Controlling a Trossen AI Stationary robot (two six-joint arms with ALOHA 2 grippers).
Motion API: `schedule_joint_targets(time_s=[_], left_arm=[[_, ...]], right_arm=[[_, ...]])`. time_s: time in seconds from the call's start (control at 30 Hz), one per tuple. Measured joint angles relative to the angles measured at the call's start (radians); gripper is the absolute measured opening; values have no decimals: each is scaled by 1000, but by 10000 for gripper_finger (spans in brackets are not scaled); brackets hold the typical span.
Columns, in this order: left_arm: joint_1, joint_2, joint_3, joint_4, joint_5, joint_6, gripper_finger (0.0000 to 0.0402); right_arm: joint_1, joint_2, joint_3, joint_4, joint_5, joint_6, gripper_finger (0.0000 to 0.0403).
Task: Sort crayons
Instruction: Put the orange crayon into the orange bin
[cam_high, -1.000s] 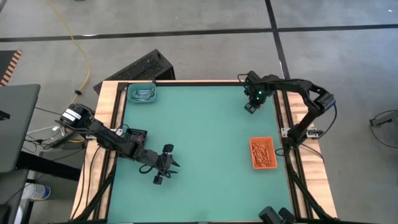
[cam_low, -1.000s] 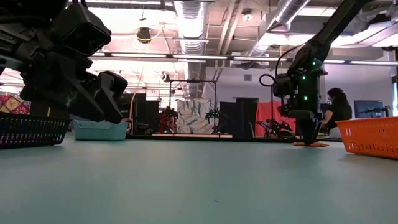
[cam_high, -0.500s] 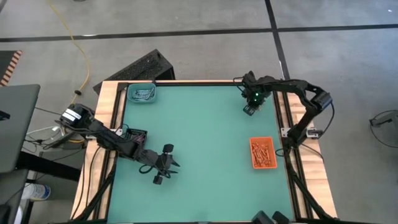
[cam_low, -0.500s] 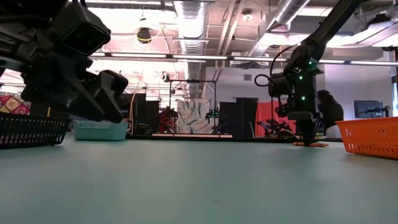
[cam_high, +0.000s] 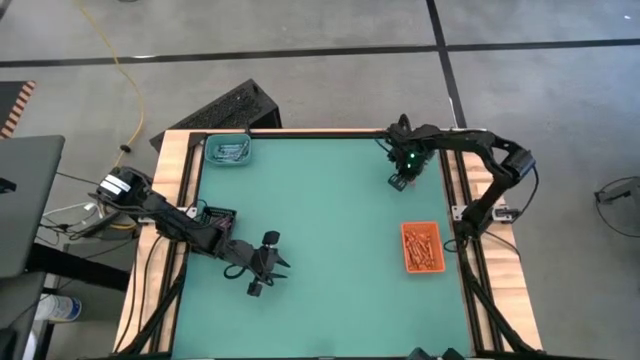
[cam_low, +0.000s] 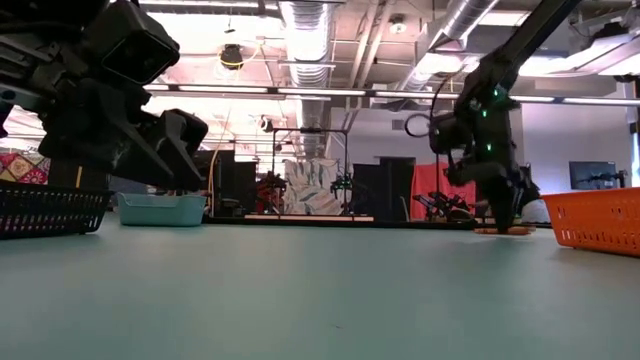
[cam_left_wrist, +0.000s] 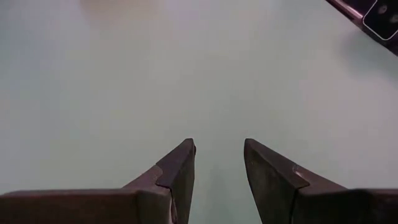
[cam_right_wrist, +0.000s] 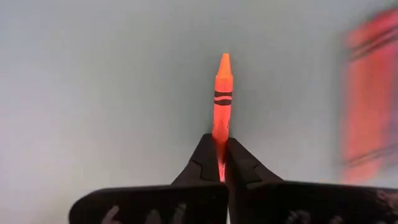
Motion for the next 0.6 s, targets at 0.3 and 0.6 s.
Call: schedule_joint_targets(time_s=[0.3,0.6], left_arm=[[0,0,0,31,-3,66,128],[0,0,0,26,-8,132,128]], right_arm=[[172,-219,14,-113,17,193,1],[586,-428,15,-248,26,627,0]])
